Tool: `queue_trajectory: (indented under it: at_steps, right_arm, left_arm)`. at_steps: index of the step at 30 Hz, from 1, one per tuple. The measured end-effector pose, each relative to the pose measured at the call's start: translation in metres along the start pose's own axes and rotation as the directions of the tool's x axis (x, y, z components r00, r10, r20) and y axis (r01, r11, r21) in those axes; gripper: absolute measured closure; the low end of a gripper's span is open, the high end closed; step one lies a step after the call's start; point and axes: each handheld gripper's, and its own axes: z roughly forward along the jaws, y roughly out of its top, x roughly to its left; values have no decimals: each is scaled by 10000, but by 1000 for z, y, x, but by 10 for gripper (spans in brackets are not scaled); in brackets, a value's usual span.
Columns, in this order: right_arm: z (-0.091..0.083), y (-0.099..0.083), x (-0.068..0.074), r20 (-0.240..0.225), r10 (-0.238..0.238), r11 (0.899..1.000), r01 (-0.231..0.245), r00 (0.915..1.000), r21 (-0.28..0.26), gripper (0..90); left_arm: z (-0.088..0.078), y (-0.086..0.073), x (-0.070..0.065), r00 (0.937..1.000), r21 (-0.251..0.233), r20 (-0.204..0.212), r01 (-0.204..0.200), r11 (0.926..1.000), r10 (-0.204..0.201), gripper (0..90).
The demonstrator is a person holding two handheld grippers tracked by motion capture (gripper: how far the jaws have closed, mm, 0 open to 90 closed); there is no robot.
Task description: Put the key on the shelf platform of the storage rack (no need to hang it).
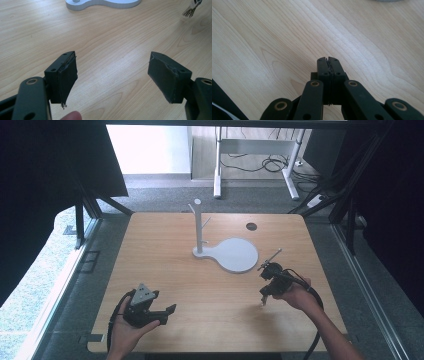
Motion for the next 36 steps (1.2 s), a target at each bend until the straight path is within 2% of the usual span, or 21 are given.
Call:
queue_trajectory:
  at_steps: [5, 7, 18, 24, 36]
  right_arm:
    - [-8, 3, -3, 10, 1, 10000, -1, 10000, -59, 898]
    - [-10, 4, -3, 163, 29, 9999, -27, 9999, -165, 897]
    - [-18, 12, -9, 105, 42, 9987, -36, 9999, -504, 898]
    - [-27, 18, -12, 141, 28, 9977, -18, 9999, -671, 898]
    - [-29, 35, -21, 116, 194, 9968, -184, 9997, -778, 898]
  left_arm:
    - [-1, 0, 1, 10000, -39, 23, 40, 10000, -40, 237]
    - [-2, 0, 1, 10000, -76, 21, 58, 10000, -58, 238]
    - [0, 0, 1, 9989, -94, 371, 288, 9995, -284, 239]
    - [-1, -1, 4, 9982, -106, 417, 438, 9990, -433, 239]
    - [-3, -1, 7, 9977, -67, 369, 580, 9983, -577, 240]
